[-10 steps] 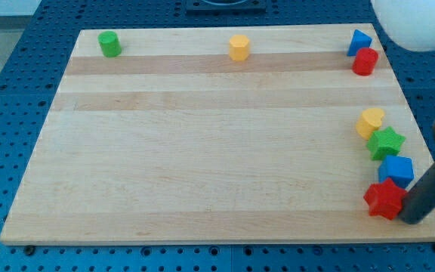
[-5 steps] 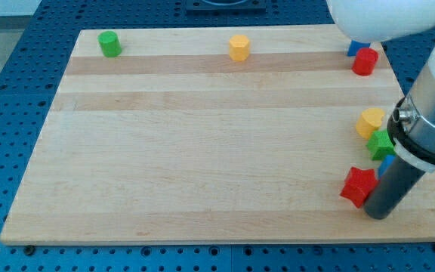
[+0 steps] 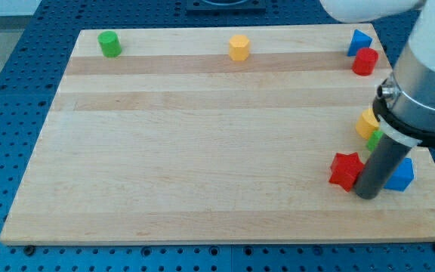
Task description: Place the red star diagonal to the green circle
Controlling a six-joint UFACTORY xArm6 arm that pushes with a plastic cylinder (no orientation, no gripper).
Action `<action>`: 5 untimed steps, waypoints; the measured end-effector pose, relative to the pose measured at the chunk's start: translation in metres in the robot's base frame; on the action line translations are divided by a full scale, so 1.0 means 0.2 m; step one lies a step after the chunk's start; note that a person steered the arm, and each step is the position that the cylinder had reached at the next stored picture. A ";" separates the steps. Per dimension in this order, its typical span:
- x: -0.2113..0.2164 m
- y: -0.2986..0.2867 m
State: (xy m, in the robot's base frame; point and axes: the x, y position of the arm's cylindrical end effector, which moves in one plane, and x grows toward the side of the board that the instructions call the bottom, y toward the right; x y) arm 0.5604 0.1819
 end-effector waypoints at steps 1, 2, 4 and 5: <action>-0.06 -0.05; -0.14 -0.10; -0.31 -0.16; -0.40 -0.16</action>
State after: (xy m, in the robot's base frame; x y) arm 0.4810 0.1501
